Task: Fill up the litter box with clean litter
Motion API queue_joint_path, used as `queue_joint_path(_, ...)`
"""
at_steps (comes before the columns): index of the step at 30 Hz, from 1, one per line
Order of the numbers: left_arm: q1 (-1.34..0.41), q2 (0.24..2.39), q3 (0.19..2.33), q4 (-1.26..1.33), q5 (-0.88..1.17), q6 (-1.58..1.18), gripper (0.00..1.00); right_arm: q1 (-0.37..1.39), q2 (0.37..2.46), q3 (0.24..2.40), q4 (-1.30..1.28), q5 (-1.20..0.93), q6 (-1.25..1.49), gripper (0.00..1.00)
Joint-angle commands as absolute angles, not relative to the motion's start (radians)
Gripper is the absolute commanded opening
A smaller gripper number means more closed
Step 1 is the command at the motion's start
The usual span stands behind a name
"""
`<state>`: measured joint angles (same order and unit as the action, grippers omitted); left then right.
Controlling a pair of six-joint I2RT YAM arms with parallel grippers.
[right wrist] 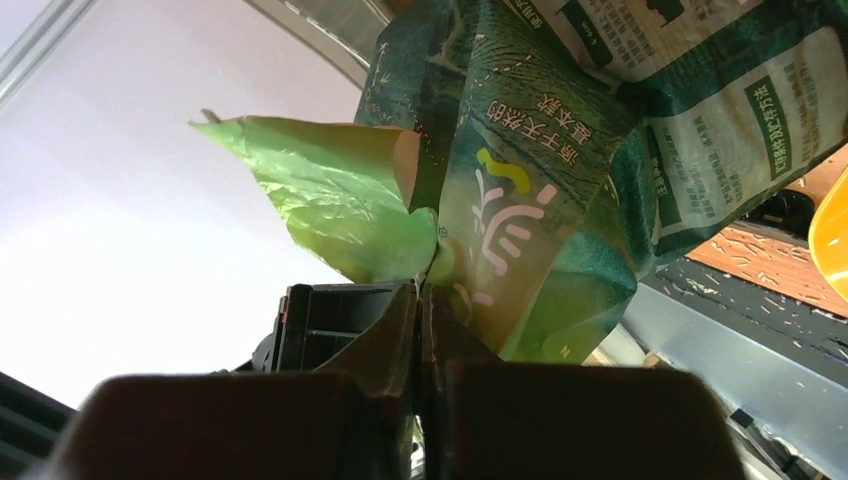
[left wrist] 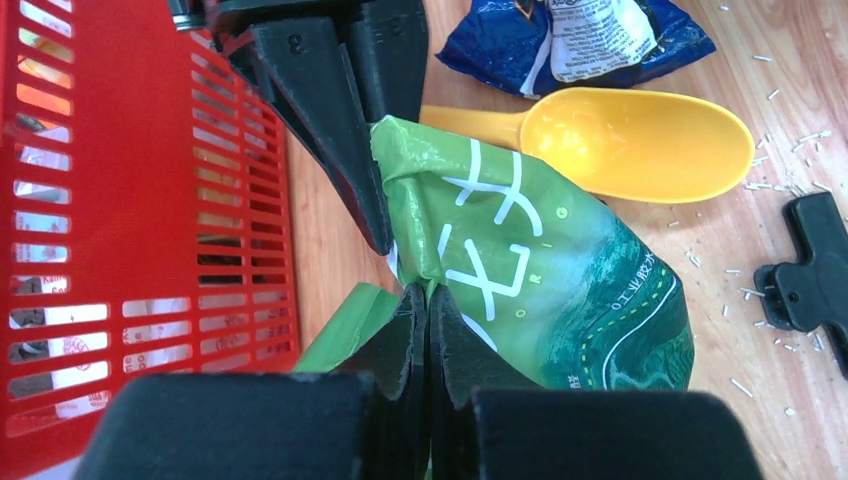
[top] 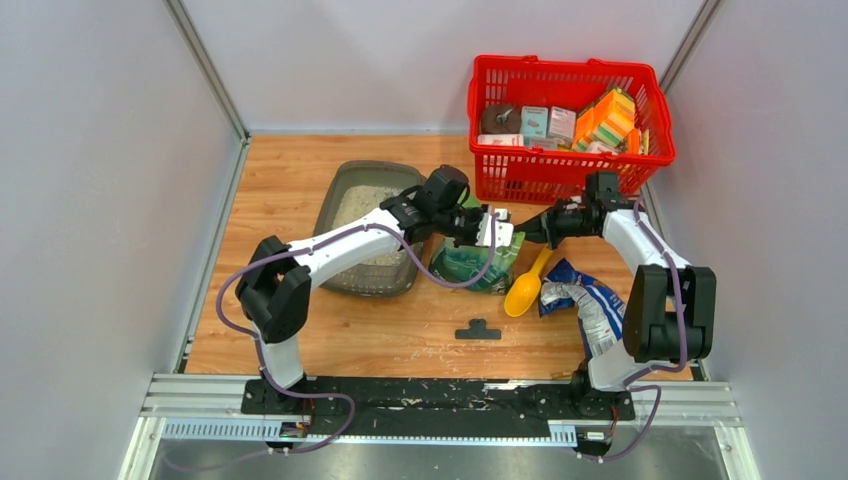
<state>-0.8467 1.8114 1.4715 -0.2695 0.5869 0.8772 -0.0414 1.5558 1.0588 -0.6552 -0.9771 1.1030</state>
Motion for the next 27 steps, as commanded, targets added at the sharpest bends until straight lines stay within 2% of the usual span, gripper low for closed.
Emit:
queue_joint_path(1, -0.859, 1.816, 1.499, -0.179, 0.537, 0.787, 0.00, -0.060, 1.532, 1.091, -0.666, -0.933, 1.066, 0.12)
queue_joint_path(3, -0.845, 1.801, 1.511, -0.236, 0.537, 0.741, 0.00, -0.087, 1.522, 1.132, -0.666, -0.924, 0.994, 0.34)
queue_joint_path(6, -0.831, 1.770, 1.519, -0.293, 0.523, 0.706, 0.00, -0.121, 1.499, 1.228, -0.643, -0.937, 0.809, 0.45)
queue_joint_path(7, -0.830, 1.761, 1.508, -0.301, 0.522, 0.704, 0.00, -0.124, 1.493, 1.259, -0.647, -0.942, 0.758, 0.54)
queue_joint_path(10, -0.828, 1.727, 1.502, -0.348, 0.523, 0.715, 0.00, -0.115, 1.470, 1.365, -0.670, -1.008, 0.492, 0.61)
queue_joint_path(13, -0.824, 1.713, 1.516, -0.413, 0.520, 0.710, 0.00, -0.077, 1.418, 1.410, -0.768, -1.064, 0.041, 0.64)
queue_joint_path(16, -0.812, 1.700, 1.513, -0.440, 0.523, 0.675, 0.00, -0.020, 1.284, 1.320, -0.766, -1.057, -0.376, 0.64)
queue_joint_path(20, -0.802, 1.680, 1.503, -0.445, 0.531, 0.632, 0.00, 0.070, 1.122, 1.083, -0.605, -1.029, -0.622, 0.61)
queue_joint_path(27, -0.790, 1.683, 1.505, -0.443, 0.546, 0.583, 0.00, 0.158, 1.134, 1.051, -0.617, -1.022, -0.866, 0.56)
